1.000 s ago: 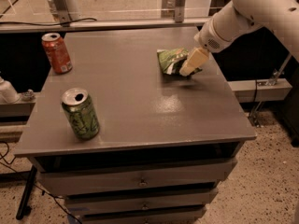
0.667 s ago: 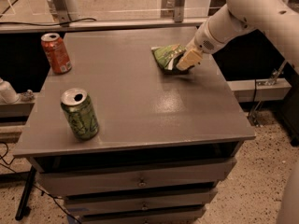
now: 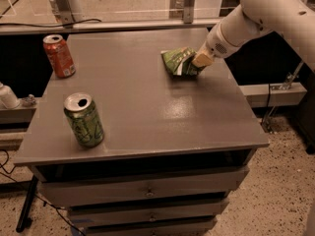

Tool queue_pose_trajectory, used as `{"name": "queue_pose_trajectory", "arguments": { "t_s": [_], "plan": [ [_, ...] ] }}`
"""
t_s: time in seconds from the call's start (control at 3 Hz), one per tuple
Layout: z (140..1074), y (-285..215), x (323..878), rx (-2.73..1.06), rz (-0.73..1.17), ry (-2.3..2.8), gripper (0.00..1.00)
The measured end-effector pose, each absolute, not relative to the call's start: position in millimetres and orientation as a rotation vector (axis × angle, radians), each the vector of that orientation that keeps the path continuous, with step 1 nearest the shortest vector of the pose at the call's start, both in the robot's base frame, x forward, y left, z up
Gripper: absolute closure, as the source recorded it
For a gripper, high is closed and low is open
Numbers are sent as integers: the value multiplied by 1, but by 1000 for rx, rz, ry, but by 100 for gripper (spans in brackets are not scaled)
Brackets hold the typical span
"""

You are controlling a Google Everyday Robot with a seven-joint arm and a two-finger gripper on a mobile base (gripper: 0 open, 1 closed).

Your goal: Move green jalapeno chip bag near green can

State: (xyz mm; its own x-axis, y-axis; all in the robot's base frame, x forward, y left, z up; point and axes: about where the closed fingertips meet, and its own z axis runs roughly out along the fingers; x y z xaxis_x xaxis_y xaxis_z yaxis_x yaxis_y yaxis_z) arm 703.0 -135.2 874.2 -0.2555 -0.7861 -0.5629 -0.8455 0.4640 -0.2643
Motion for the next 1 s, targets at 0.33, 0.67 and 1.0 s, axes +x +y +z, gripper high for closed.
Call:
{"name": "queue_pose_trajectory", "arguments": {
  "t_s": [0.33,0.67,1.0],
  "plan": [
    [893,-116,685,-1408,131,2014,100],
    [909,-86,651,-1540,176,1908,100],
    [920,-49,611,-1693,230,1747,100]
  ]
}}
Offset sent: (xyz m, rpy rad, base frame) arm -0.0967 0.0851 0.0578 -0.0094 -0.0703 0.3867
